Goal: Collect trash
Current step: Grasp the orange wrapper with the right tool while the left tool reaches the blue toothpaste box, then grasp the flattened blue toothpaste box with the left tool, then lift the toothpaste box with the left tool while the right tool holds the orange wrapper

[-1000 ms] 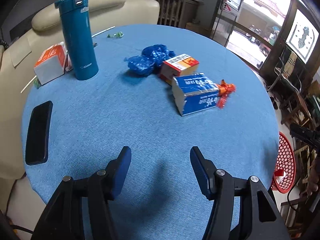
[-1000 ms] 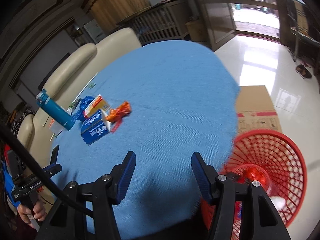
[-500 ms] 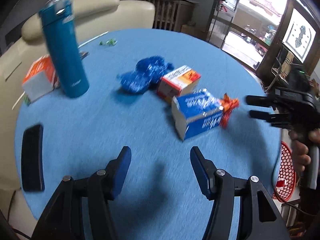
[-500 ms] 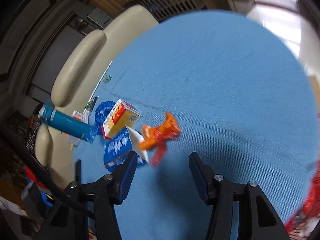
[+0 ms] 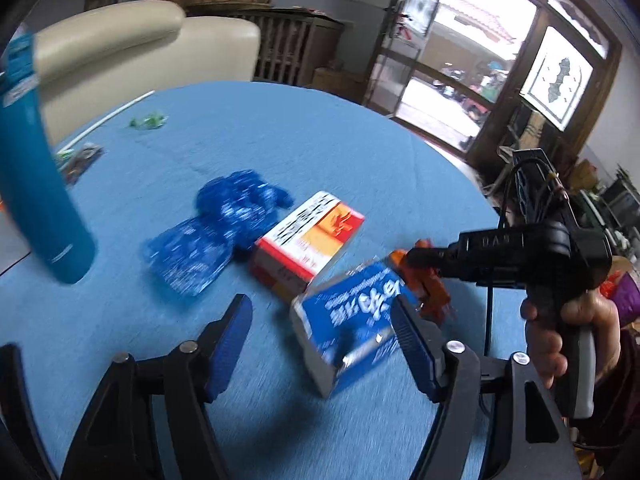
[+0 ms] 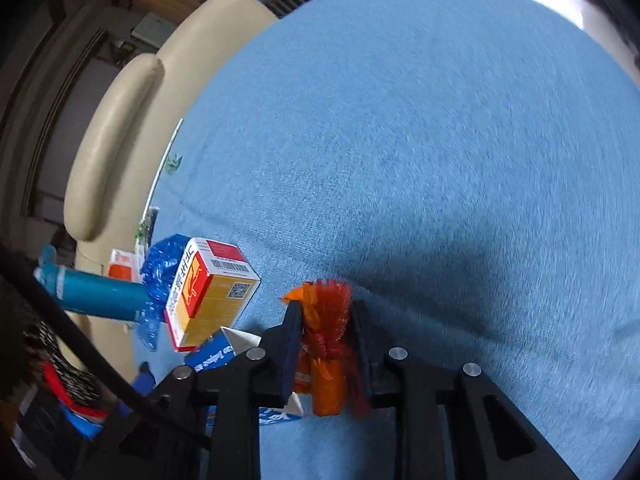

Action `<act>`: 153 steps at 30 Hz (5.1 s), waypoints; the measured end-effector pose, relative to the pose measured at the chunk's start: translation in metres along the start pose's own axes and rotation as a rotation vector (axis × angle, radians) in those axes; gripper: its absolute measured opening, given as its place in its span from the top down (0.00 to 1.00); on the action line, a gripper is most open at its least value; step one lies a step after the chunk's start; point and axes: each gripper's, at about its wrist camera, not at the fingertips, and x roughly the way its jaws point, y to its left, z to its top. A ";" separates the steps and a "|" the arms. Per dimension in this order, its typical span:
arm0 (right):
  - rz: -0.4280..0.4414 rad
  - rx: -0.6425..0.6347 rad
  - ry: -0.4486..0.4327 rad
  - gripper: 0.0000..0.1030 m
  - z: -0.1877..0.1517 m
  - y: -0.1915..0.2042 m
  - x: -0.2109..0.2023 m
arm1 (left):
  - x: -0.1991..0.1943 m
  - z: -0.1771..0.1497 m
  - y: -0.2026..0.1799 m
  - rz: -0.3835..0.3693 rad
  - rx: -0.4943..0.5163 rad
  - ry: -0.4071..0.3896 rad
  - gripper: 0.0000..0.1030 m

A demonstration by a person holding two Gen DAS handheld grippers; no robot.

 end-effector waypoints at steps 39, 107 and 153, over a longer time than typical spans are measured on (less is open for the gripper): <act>-0.040 0.040 -0.166 0.76 -0.089 -0.101 -0.106 | 0.047 -0.028 -0.117 0.026 0.157 0.160 0.28; -0.100 -0.216 -0.241 0.71 -0.146 -0.039 -0.150 | -0.103 -0.053 -0.110 0.360 0.111 -0.130 0.43; 0.059 -0.419 -0.431 0.71 -0.206 0.023 -0.251 | -0.178 -0.064 -0.147 0.440 0.201 -0.280 0.43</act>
